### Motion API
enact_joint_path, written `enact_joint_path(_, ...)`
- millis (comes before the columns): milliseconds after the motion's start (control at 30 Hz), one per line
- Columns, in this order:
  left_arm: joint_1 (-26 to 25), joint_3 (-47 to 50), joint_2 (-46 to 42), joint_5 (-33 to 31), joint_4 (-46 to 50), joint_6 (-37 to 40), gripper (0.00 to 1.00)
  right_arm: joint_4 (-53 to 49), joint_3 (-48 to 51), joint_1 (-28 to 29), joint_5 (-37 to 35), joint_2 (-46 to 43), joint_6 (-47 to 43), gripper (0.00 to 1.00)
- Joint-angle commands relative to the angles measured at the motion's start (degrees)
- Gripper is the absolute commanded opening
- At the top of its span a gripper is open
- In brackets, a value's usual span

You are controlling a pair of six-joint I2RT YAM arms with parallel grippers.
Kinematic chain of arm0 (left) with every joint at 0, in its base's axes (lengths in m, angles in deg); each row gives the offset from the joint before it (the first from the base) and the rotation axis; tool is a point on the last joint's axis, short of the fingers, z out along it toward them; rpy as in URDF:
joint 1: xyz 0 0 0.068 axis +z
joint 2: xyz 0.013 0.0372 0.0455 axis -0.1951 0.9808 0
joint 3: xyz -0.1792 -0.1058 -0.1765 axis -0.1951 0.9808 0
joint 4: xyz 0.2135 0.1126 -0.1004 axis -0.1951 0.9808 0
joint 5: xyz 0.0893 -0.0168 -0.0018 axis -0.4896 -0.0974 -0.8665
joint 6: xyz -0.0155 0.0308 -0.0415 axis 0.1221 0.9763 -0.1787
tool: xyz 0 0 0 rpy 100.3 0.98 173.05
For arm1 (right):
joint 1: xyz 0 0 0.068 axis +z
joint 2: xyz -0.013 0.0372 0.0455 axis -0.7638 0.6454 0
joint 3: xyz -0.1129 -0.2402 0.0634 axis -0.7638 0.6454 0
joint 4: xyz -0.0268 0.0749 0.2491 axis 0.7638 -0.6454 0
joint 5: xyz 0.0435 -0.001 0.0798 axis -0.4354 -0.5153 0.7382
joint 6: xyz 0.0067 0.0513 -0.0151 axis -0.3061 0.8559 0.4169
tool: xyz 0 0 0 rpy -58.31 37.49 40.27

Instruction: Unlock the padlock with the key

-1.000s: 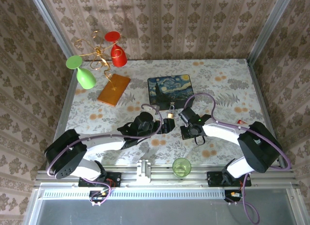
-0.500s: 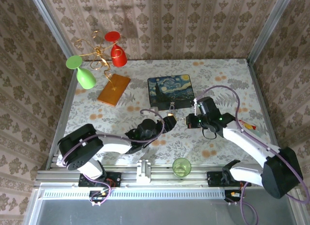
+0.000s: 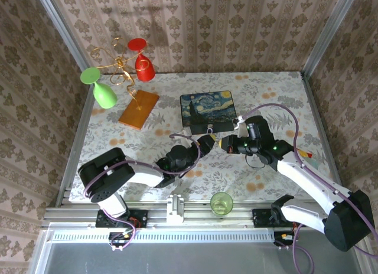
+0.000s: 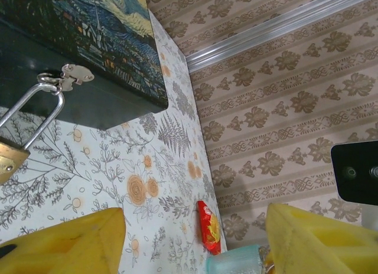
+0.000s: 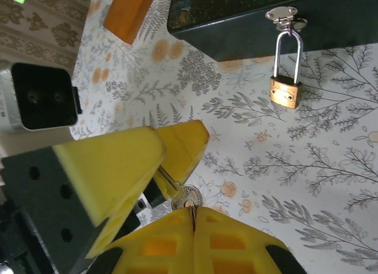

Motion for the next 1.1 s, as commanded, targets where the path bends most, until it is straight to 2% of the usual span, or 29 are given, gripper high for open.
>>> enact_joint_path(0,0.3,-1.8,-1.2,1.4,0.7,-1.8,0.6,2.9,1.3,0.2,1.8,-0.5,2.2,0.0)
enact_joint_path(100,0.3,-2.0,-0.4,2.2,-1.7,-2.2,0.52,2.7,1.3,0.2,1.7,0.2,2.0,0.0)
enact_joint_path(333,0.4,-3.1,-0.9,3.4,0.8,-2.1,0.43,3.2,1.5,0.2,1.1,0.9,1.9,0.0)
enact_joint_path(567,0.5,-3.5,-1.5,3.2,2.9,-0.5,0.22,3.3,1.8,0.6,0.7,1.2,1.8,0.0)
enact_joint_path(733,0.7,-2.9,-2.8,2.4,4.3,0.9,0.2,2.4,1.4,0.6,0.4,1.2,0.9,0.0)
enact_joint_path(933,1.2,-3.2,-3.4,3.4,5.2,2.1,0.03,2.9,1.2,0.6,1.2,1.9,0.6,0.0)
enact_joint_path(1033,1.2,-3.9,-3.3,4.5,5.3,2.8,0.0,3.7,1.4,0.4,1.3,1.7,0.7,0.0)
enact_joint_path(1067,1.3,-4.2,-3.3,4.9,5.4,3.0,0.0,4.4,1.6,0.3,1.8,1.5,0.8,0.06)
